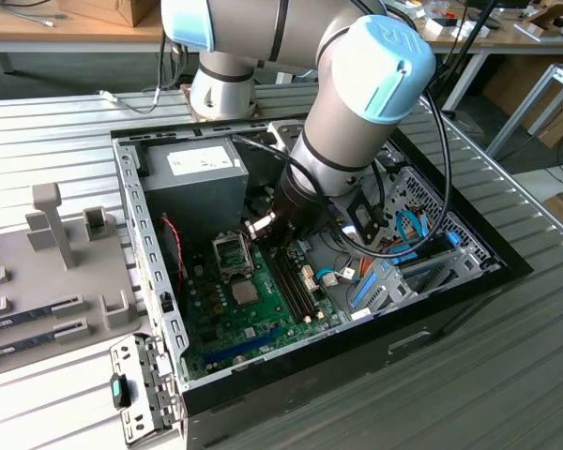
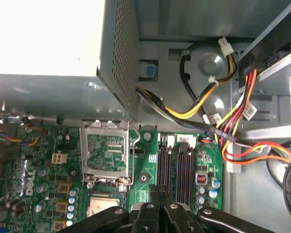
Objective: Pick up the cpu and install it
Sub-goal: 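Close the cpu cover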
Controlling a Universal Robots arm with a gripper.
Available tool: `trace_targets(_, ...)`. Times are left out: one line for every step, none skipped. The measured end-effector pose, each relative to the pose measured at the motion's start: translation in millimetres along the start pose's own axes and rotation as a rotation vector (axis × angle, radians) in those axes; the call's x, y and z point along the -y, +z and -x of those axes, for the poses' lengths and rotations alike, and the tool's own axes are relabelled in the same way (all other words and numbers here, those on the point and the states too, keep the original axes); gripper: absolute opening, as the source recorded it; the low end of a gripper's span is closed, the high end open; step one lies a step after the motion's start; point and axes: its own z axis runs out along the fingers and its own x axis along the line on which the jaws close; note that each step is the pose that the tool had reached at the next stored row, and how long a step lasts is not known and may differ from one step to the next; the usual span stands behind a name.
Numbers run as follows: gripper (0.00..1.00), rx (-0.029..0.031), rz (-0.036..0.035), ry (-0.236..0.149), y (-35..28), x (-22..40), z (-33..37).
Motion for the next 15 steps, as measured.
trace_targets(0.11,-0.0012,0.0012,-0.007,0.3,-2.5,1.2)
trace_targets(0.11,-0.0017,0.0029,-0.011,0.4,-3.8,2.1)
trace_targets(0.11,-0.0020,0.0042,-0.013,0.5,-4.6,2.7)
trace_targets(0.11,-0.0027,0.0061,-0.018,0.6,-5.7,3.6)
trace_targets(0.11,-0.0046,0.0090,-0.027,0.8,-7.0,4.8)
trace_targets(0.11,-0.0065,0.0123,-0.037,0.7,-7.6,6.2)
trace_targets(0.11,-0.0082,0.0150,-0.045,0.8,-7.8,6.9)
trace_targets(0.11,-0.0099,0.0171,-0.052,0.9,-7.9,7.3)
trace_targets(0.11,-0.0155,0.0210,-0.077,0.8,-8.1,7.8)
trace_targets(0.11,-0.0208,0.0222,-0.109,0.8,-8.2,7.8)
trace_targets(0.11,-0.0263,0.0233,-0.148,1.0,-8.1,7.8)
trace_targets(0.11,-0.0296,0.0235,-0.171,1.1,-8.1,7.8)
trace_targets(0.11,-0.0321,0.0234,-0.186,1.2,-8.1,7.8)
trace_targets(0.11,-0.0356,0.0233,-0.207,1.3,-8.1,7.8)
trace_targets(0.11,-0.0381,0.0233,-0.224,1.5,-8.1,7.8)
